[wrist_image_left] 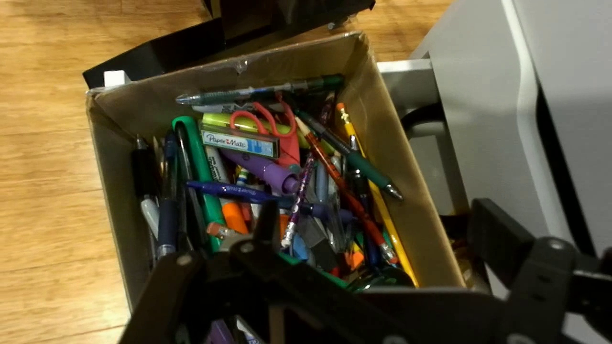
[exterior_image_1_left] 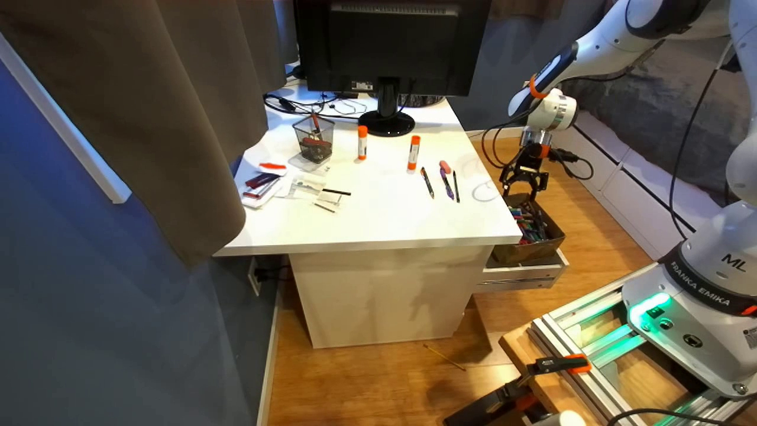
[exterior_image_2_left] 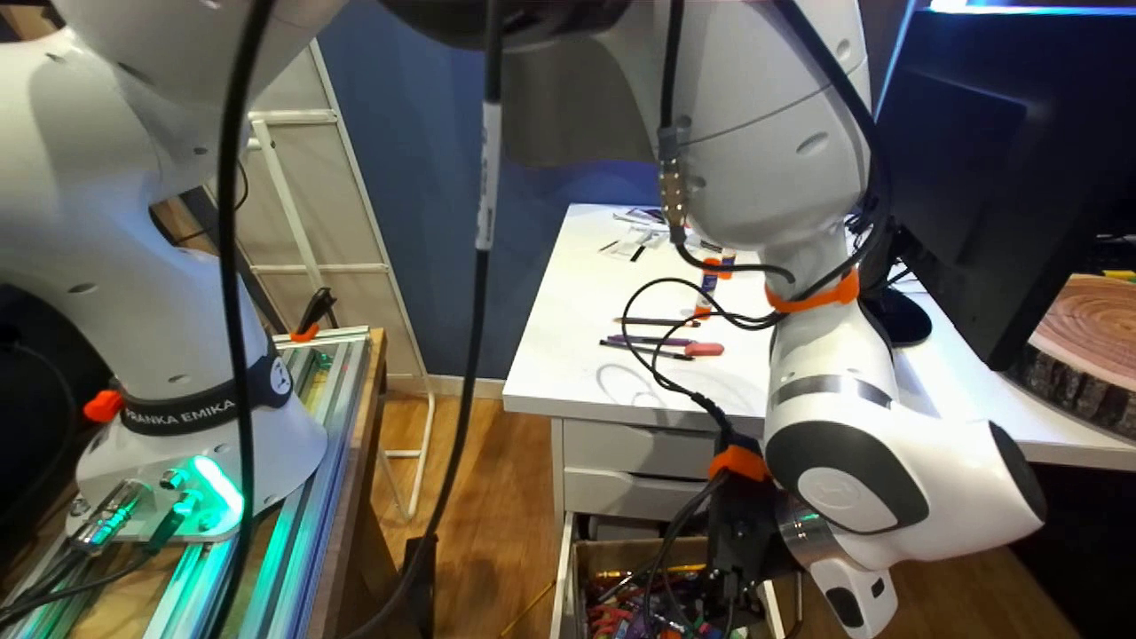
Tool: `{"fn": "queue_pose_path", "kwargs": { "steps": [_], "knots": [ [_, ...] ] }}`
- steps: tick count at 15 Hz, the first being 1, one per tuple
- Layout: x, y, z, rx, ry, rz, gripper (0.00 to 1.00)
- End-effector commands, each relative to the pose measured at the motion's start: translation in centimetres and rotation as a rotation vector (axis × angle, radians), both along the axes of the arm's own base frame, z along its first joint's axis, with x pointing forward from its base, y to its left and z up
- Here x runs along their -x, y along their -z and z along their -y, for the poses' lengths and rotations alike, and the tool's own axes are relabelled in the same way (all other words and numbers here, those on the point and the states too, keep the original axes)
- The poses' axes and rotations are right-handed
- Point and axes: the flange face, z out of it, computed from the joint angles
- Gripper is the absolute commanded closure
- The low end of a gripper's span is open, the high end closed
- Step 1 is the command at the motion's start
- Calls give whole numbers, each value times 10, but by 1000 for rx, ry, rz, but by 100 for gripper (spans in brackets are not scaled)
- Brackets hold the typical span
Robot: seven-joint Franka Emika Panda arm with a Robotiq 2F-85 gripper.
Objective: Remove the pencil from the box
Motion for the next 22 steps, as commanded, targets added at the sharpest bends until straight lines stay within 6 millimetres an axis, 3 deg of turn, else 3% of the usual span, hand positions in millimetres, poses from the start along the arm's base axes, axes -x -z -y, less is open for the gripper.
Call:
{"fn": "queue_pose_path", "kwargs": {
  "steps": [1, 4, 5, 10, 16, 18, 22],
  "knots": [
    [-4, 33, 12, 16, 117, 7, 0],
    [3, 52, 27, 73, 147, 72, 0],
    [3, 42, 15, 52, 93, 32, 0],
    [7, 51, 26, 75, 119, 58, 0],
    [12, 72, 12, 85, 122, 7, 0],
    [14, 76, 11, 82, 136, -2, 26],
    [16, 82, 17, 95, 175, -8, 54]
  ]
}}
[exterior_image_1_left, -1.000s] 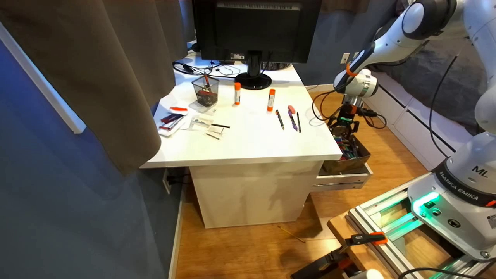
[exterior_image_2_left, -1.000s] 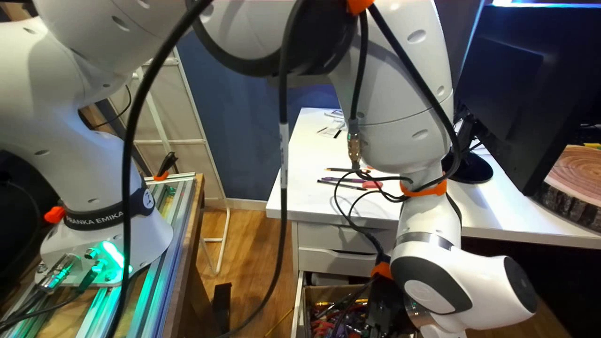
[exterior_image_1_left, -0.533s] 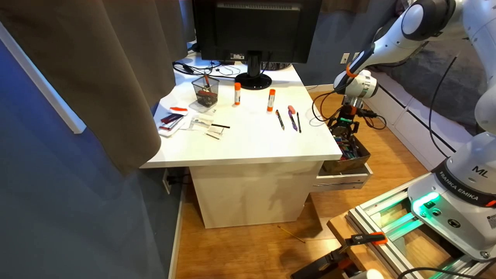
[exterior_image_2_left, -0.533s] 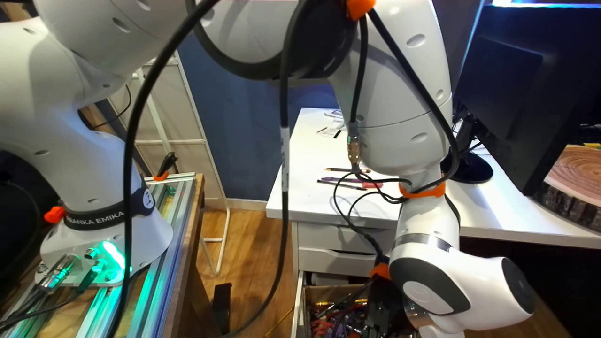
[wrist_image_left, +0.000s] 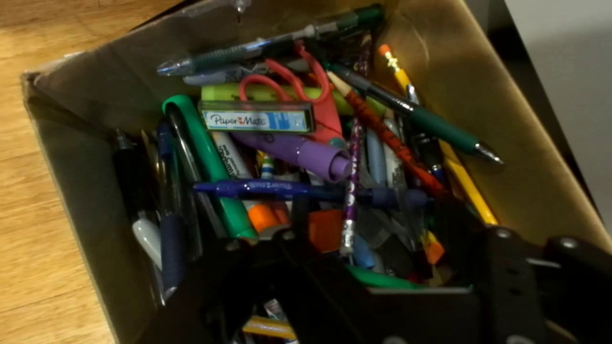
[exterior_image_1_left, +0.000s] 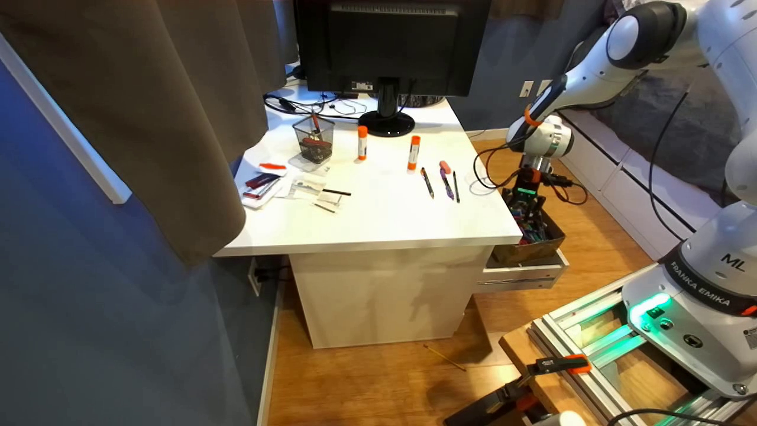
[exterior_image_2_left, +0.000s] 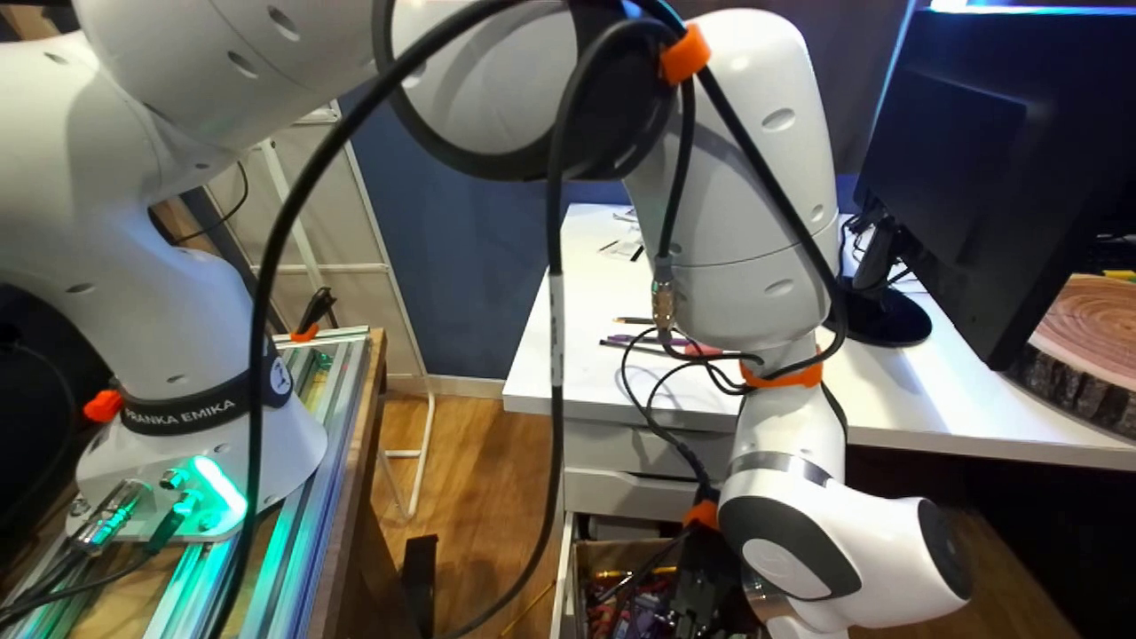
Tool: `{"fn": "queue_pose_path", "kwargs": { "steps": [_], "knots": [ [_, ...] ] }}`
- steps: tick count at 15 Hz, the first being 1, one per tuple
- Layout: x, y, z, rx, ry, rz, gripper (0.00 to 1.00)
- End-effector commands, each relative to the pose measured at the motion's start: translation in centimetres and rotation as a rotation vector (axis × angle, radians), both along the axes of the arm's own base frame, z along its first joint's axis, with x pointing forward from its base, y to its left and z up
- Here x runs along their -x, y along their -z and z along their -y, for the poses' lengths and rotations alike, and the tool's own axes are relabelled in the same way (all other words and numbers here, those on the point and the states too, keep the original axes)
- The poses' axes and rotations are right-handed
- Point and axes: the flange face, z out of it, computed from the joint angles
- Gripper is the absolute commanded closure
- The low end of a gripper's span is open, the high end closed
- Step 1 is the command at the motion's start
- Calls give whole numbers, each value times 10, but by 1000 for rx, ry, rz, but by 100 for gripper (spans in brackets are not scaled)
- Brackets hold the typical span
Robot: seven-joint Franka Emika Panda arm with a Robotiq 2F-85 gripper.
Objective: Remove the pencil from the box
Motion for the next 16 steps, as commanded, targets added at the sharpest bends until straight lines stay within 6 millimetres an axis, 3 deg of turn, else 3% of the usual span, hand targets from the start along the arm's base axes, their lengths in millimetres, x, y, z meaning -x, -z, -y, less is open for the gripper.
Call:
{"fn": "queue_pose_path", "kwargs": {
  "steps": [1, 4, 6, 9, 12, 14, 16],
  "knots": [
    [-6, 7, 5, 19, 47, -12, 58],
    [-9, 8, 4, 36, 72, -7, 64],
    [-13, 11, 1, 60, 98, -15, 58],
    [-17, 17, -3, 82, 125, -34, 58],
    [-20, 21, -7, 94, 139, -46, 72],
    [-21, 23, -9, 106, 148, -51, 89],
    [-22, 25, -10, 115, 155, -53, 95]
  ]
}}
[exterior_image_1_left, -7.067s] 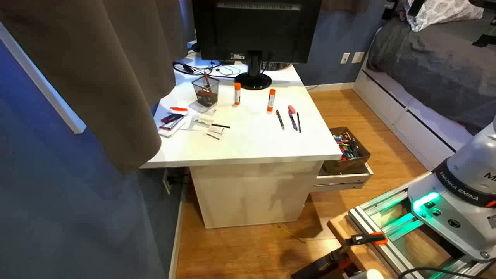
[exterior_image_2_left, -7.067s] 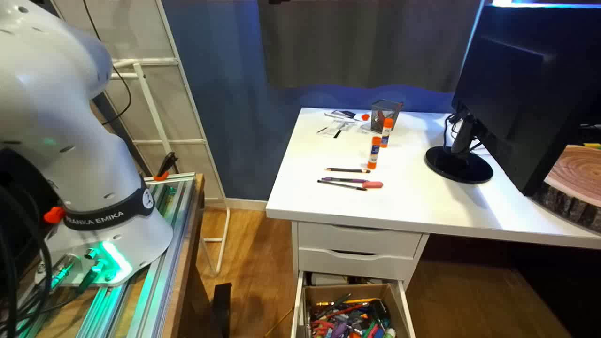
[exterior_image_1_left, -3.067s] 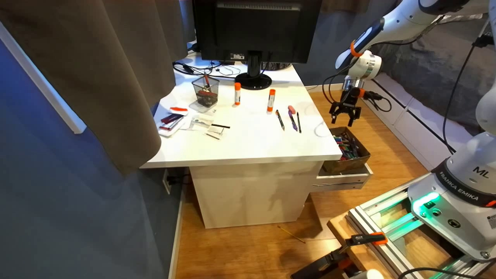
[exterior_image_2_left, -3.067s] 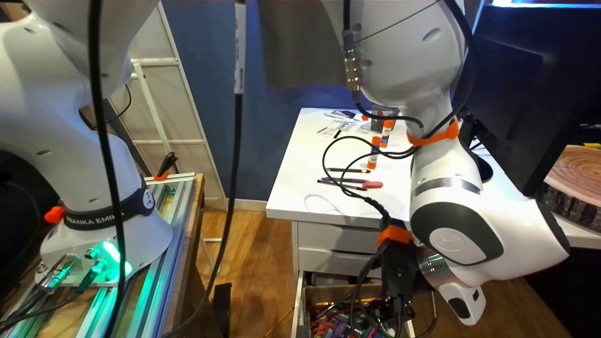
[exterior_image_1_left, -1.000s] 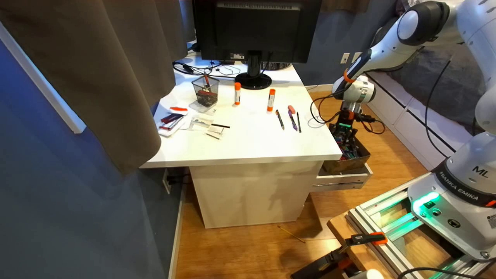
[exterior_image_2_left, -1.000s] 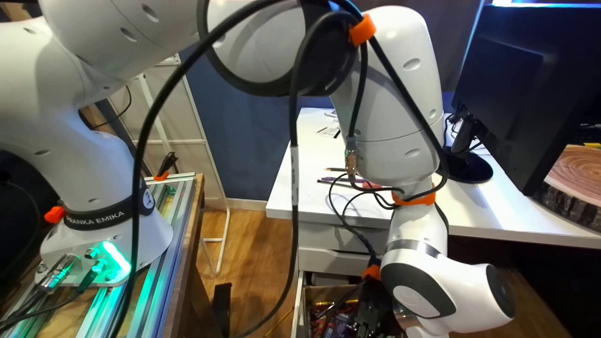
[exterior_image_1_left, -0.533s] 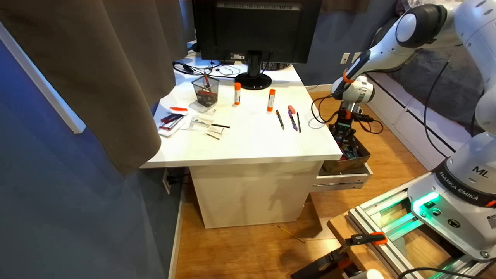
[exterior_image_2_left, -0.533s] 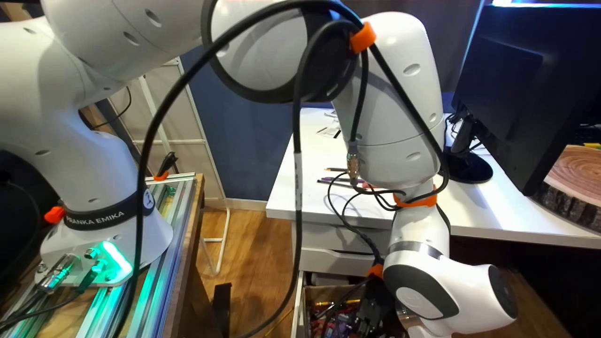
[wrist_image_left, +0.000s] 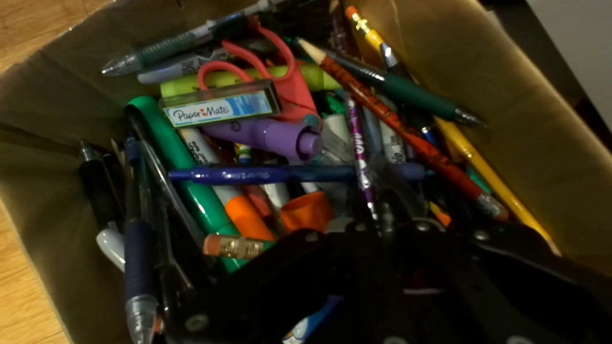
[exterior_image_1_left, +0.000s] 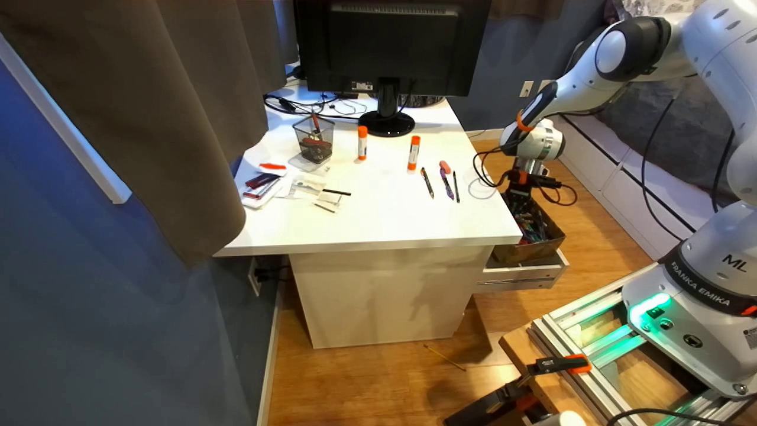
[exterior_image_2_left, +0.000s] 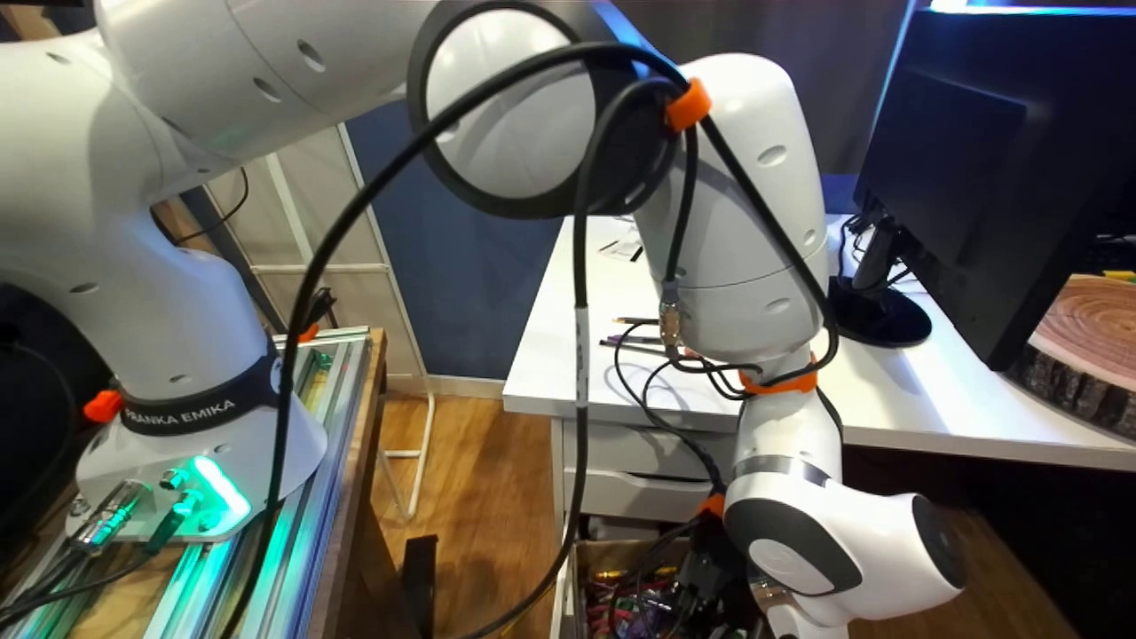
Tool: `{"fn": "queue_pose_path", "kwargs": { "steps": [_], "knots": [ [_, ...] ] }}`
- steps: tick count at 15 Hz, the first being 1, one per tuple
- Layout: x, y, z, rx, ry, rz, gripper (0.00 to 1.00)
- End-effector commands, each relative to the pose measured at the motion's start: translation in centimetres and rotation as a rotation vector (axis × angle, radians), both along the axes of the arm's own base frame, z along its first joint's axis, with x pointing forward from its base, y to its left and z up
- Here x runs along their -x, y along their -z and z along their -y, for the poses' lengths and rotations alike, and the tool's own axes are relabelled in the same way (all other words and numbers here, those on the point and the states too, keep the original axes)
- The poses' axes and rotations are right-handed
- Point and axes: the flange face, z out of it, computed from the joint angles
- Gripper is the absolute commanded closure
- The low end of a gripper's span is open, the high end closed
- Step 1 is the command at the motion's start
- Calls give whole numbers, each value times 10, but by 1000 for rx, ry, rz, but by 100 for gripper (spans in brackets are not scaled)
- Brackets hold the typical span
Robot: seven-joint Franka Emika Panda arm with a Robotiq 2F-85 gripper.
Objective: Remove the pencil from the box
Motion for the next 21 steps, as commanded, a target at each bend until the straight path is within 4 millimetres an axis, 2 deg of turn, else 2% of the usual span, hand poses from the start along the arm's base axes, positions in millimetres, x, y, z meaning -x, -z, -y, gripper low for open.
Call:
{"fn": "queue_pose_path", "kwargs": {
  "steps": [1, 2, 9, 14, 21],
  "knots": [
    [-5, 7, -1, 32, 22, -9, 100],
    [-5, 7, -1, 35, 23, -8, 98],
    [19, -9, 13, 57, 23, 49, 98],
    [41, -34, 21, 120, 35, 162, 98],
    [70, -63, 10, 187, 22, 281, 98]
  ]
}}
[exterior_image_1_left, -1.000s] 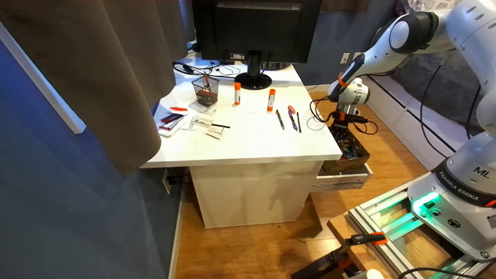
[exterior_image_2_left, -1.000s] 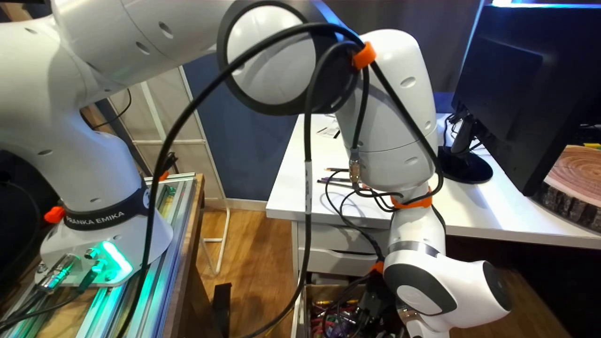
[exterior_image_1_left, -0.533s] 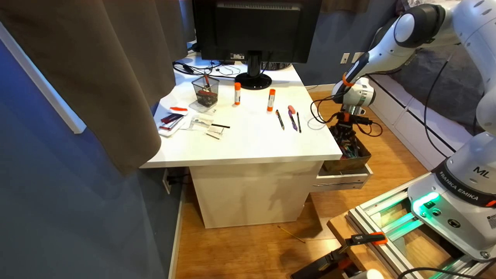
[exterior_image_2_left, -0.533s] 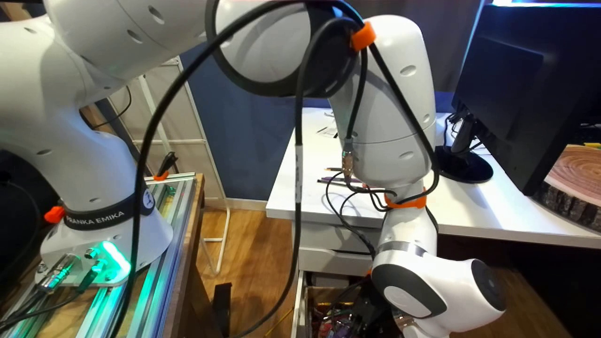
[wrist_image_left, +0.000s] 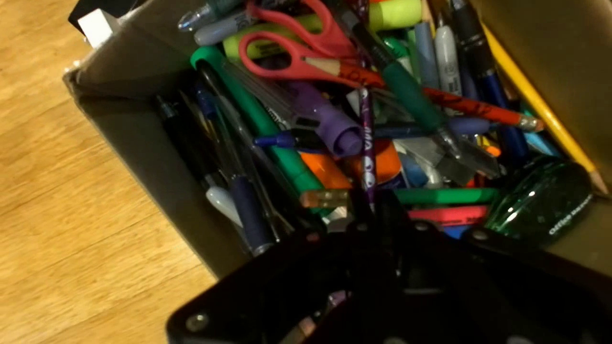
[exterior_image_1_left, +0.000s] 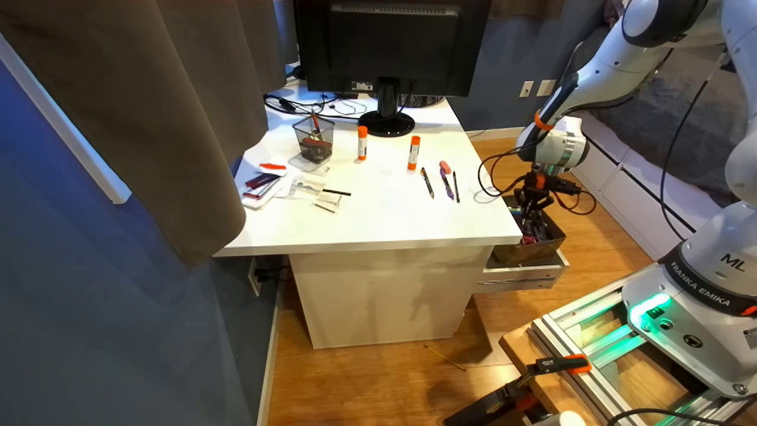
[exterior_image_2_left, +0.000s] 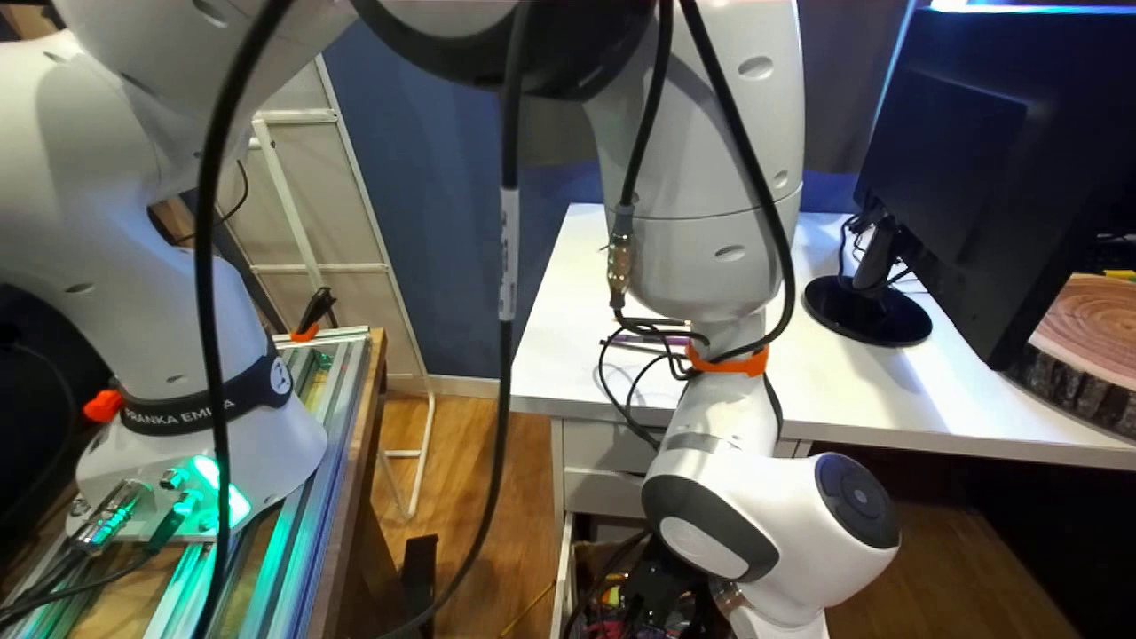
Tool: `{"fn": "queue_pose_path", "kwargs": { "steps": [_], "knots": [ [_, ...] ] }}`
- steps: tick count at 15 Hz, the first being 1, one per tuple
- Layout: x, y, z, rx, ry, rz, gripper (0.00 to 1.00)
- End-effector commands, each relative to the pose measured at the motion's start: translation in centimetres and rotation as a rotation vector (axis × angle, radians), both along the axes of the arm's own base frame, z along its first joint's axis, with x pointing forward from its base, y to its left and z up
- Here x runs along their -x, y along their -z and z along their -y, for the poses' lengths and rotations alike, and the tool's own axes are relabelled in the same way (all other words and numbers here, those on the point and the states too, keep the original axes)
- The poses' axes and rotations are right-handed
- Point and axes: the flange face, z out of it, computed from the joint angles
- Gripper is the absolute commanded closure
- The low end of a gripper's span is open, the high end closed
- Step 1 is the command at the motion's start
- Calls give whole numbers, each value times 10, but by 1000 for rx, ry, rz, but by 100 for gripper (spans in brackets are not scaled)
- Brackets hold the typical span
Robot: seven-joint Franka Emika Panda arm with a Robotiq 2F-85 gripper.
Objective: Remove the pencil from the box
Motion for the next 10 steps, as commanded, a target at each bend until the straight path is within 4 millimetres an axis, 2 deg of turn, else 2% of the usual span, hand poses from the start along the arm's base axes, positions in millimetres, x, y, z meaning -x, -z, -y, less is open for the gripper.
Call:
{"fn": "queue_pose_path", "kwargs": {
  "steps": [1, 6, 10],
  "knots": [
    [24, -24, -9, 10, -8, 67, 98],
    [38, -47, -13, 1, 0, 157, 98],
    [49, -64, -6, -30, 29, 210, 98]
  ]
}}
